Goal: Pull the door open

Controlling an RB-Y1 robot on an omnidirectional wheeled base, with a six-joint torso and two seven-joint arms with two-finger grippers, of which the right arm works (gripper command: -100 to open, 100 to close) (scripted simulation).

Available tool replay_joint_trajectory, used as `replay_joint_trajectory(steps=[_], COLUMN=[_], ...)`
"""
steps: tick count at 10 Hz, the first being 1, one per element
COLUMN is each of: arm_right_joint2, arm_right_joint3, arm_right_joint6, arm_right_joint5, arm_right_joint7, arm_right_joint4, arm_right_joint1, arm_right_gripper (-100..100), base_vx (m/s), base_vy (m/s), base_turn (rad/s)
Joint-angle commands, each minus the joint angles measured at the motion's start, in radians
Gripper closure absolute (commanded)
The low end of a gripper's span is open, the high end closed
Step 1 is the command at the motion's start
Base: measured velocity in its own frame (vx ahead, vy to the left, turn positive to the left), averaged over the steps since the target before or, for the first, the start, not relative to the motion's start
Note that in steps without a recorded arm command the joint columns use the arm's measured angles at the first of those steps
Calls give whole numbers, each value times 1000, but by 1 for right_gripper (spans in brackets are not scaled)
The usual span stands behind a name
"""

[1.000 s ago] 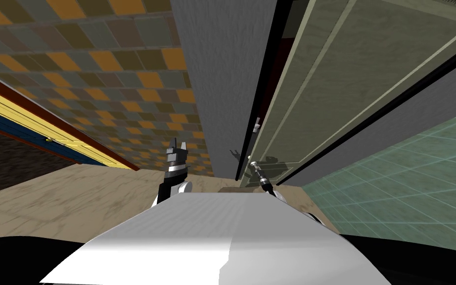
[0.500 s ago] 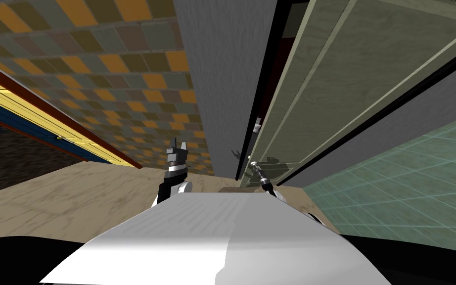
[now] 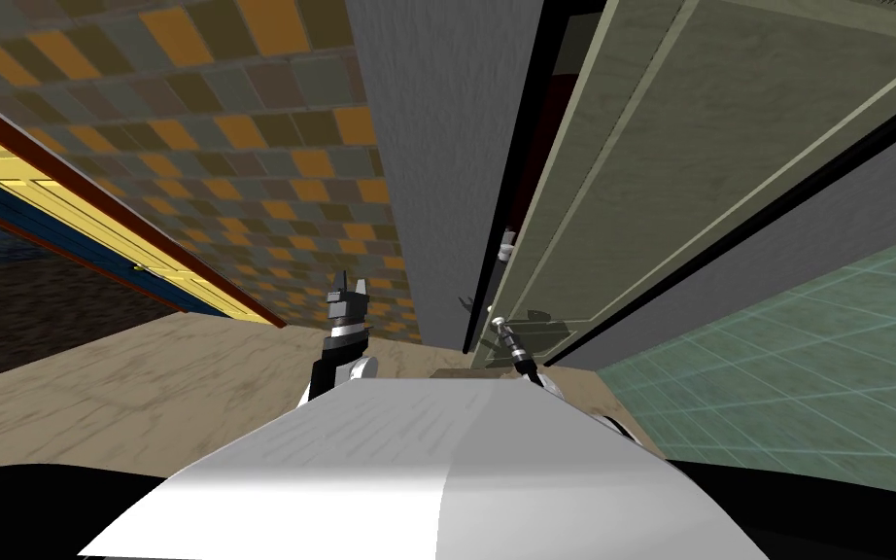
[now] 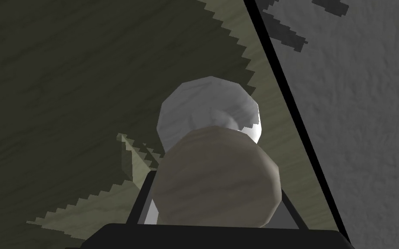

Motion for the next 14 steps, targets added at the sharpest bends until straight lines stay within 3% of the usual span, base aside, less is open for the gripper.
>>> replay_joint_trajectory(steps=[1,2,4,9,11,14], arm_right_joint2=[13,12,12,10,10,9], arm_right_joint3=[10,15,15,39,39,52], arm_right_joint6=[7,9,9,19,19,25], arm_right_joint5=[-1,-12,-12,-62,-62,-89], arm_right_joint7=[-30,-69,-69,-218,-233,-316], arm_right_joint4=[-12,-13,-13,-22,-22,-26], arm_right_joint1=[11,12,12,14,14,16], arm_right_gripper=[100,100,100,100,100,100], base_vx=[-26,-27,-16,-39,-24,-38], base_vy=[-11,-12,-9,-21,-17,-21], base_turn=[30,37,4,57,10,60])
